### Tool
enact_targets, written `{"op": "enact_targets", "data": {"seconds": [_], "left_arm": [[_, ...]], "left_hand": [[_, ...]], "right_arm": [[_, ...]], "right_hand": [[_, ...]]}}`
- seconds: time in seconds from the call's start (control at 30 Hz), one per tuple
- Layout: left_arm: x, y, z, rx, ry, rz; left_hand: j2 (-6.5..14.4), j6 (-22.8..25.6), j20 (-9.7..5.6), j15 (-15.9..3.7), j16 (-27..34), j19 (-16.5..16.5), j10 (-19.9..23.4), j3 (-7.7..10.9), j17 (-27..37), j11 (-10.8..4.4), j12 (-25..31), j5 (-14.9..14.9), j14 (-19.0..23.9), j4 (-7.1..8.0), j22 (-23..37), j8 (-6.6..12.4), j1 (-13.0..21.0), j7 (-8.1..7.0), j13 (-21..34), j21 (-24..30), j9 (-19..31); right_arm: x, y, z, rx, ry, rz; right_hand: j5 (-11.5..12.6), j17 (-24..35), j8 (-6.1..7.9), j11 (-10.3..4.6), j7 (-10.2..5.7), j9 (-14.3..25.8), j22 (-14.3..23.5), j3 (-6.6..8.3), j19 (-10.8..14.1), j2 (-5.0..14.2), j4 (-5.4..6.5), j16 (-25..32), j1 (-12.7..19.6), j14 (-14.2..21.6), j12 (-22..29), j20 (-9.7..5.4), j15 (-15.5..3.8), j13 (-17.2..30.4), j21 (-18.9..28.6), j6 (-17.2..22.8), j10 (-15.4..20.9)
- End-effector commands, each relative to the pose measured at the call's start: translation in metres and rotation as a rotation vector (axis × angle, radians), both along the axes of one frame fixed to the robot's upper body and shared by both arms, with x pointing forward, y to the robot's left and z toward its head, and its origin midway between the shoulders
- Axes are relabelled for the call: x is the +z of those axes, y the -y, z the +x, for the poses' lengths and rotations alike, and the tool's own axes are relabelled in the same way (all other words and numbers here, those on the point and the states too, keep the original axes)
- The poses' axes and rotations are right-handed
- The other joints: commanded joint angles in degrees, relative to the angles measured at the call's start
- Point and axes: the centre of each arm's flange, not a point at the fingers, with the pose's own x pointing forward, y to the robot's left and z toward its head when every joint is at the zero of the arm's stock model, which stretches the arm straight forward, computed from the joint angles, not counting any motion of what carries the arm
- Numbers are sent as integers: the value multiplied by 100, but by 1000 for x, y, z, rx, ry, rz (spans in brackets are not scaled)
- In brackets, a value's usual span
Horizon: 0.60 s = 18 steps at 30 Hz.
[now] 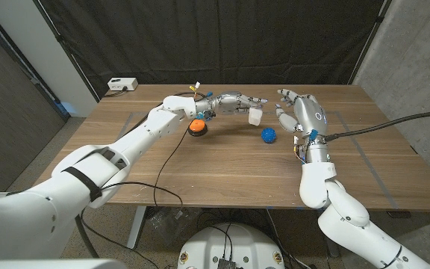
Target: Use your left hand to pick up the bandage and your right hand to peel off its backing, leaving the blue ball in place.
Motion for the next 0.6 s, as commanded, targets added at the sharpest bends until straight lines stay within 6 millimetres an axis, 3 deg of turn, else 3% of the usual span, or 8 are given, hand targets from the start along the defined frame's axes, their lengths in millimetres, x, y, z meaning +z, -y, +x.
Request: {"op": "enact_targets", "data": {"seconds": [0.03, 0.23, 0.6], "left_arm": [[7, 10, 1, -56, -22, 11], [9, 14, 0, -67, -7, 17], [9, 18, 0, -80, 7, 58]], "left_hand": [[41, -38, 3, -316, -9, -18, -13, 35, 21, -5, -27, 31, -40, -5, 11, 44, -8, -1, 35, 37, 40], [53, -78, -8, -312, -9, -31, -32, 47, 26, 13, -31, 33, -67, 3, 13, 73, -20, 25, 38, 48, 86], [75, -100, 3, -279, -12, -74, -89, 71, 33, 23, -46, 41, -113, 11, 16, 129, -28, 41, 42, 54, 155]], "right_arm": [[9, -6, -12, -76, -117, -104], [12, -7, -15, -78, -141, -125], [16, -9, -18, -54, -191, -164]], "right_hand": [[-46, 318, -9, -18, -29, 36, 49, -155, 31, 4, 51, 353, 178, 171, 163, -64, -909, 110, 144, 154, 241], [-40, 682, 8, -57, -48, 60, 82, -406, 40, 29, 116, 734, 248, 245, 396, -115, -907, 292, 306, 389, 473], [-18, 819, 4, -75, -30, 87, 101, -639, 39, 102, 218, 943, 173, 295, 557, -177, -903, 449, 428, 513, 541]]}}
